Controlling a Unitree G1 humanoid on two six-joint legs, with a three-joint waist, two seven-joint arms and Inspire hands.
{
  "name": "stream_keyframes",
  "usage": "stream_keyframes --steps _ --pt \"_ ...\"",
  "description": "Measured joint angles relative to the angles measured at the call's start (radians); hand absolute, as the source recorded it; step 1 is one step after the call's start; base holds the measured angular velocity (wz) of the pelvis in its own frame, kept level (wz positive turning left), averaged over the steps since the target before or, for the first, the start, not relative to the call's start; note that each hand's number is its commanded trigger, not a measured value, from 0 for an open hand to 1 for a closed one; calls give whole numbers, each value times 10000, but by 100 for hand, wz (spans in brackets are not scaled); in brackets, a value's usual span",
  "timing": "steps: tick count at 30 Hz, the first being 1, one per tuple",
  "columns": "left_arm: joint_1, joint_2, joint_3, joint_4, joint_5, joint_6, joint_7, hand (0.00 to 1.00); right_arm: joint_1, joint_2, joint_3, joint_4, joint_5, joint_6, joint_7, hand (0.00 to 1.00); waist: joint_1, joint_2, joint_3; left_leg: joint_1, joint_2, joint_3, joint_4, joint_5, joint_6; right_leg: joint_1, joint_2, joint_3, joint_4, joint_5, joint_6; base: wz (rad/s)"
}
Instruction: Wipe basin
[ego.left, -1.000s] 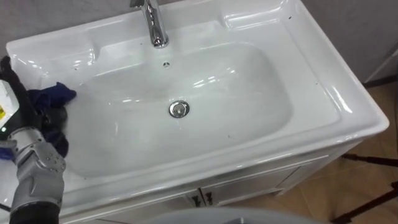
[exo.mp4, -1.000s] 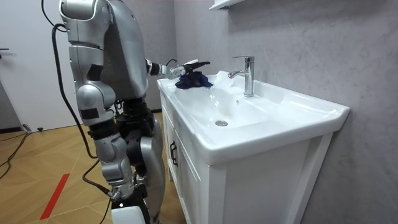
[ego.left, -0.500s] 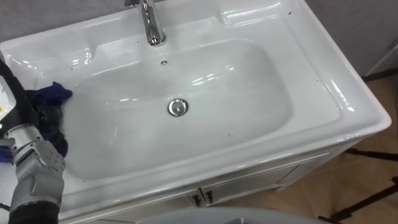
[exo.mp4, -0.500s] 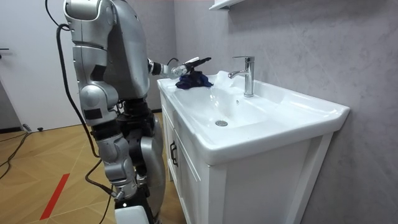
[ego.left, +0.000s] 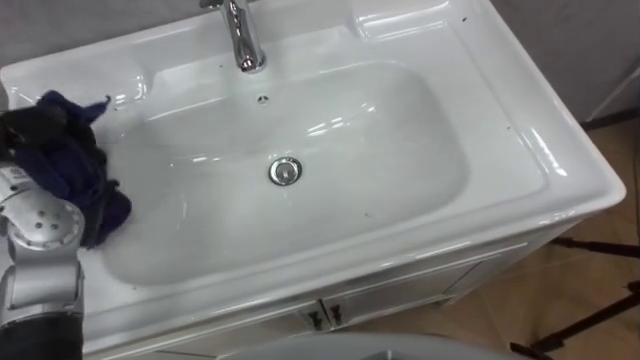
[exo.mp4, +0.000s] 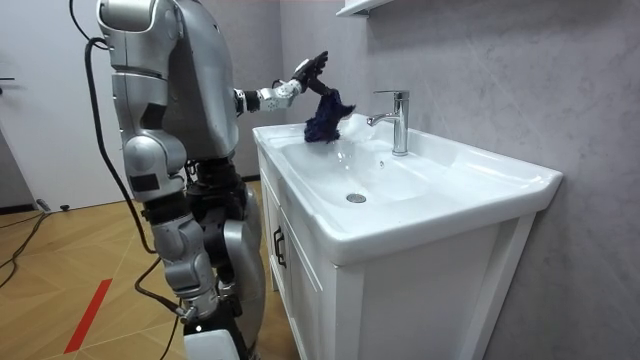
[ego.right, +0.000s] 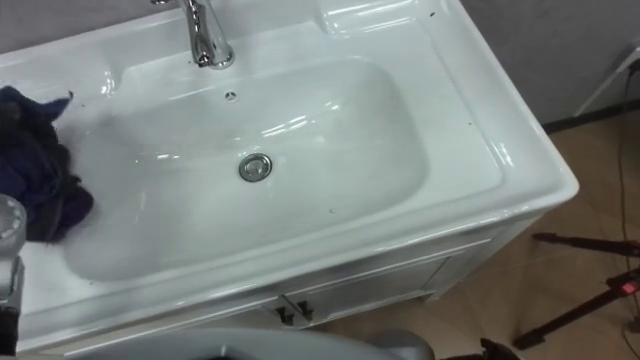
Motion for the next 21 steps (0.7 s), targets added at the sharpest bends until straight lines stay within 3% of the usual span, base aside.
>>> stream_keyframes --steps 2,12,17,21 --pt "-39 21 113 -129 -272 -166 78 0 48 30 0 21 22 -57 0 0 21 -14 -4 26 3 10 -1 0 0 25 0 -12 -3 0 0 0" --pt "-572 24 597 -598 -717 -176 326 0 294 133 2 148 -27 -81 -175 0 250 -48 18 -64 4 33 -3 0 0 15 9 17 -17 2 -2 0" --pt "-689 54 1313 -584 -688 -171 463 0 404 133 -25 -36 -421 -77 -175 0 287 43 25 -73 7 21 -15 0 0 22 9 -3 -30 0 -1 0" --pt "-687 288 1504 -583 -690 -153 461 0 517 125 -210 -32 -406 -63 -265 0 641 87 32 -59 4 7 -19 0 0 3 17 52 -35 0 -1 -4"
